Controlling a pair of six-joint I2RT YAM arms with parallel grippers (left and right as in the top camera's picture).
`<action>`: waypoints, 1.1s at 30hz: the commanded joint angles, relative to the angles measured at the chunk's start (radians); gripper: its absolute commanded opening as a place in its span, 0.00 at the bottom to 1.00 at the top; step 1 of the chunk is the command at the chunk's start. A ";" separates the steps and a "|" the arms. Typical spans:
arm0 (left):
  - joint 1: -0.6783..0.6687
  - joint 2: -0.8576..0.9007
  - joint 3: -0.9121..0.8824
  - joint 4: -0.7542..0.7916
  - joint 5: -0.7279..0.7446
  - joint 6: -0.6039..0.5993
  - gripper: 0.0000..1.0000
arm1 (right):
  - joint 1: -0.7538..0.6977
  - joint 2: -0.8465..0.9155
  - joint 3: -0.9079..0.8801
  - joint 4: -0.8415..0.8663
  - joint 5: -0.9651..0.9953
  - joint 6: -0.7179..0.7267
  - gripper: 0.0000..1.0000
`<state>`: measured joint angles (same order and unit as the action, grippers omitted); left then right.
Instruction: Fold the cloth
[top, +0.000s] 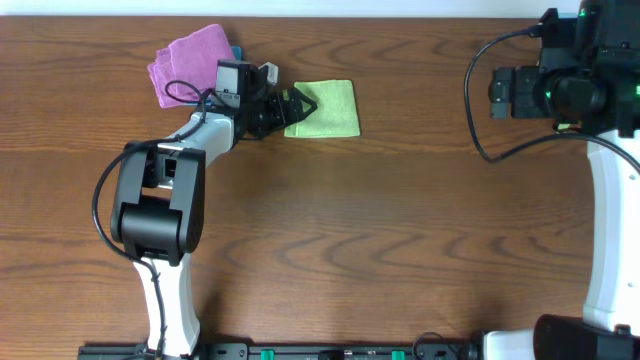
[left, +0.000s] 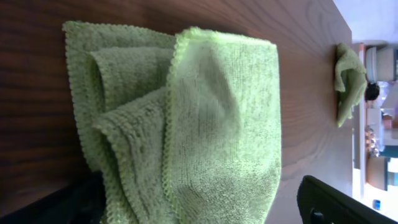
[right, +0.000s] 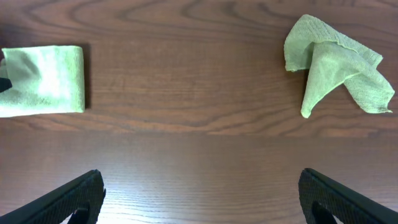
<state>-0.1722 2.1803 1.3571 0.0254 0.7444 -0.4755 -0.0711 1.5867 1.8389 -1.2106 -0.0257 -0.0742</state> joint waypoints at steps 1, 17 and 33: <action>-0.014 0.085 -0.040 -0.051 -0.011 -0.027 0.89 | -0.007 -0.018 -0.003 0.003 -0.001 -0.013 0.99; -0.037 0.089 -0.040 -0.050 -0.072 -0.014 0.06 | -0.057 -0.198 -0.003 -0.056 0.037 -0.013 0.99; -0.038 0.063 0.149 -0.119 0.070 0.123 0.06 | -0.087 -0.713 -0.152 -0.235 0.273 0.057 0.99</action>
<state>-0.2070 2.2520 1.4376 -0.0647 0.7910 -0.4400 -0.1486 0.9348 1.7447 -1.4265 0.1814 -0.0509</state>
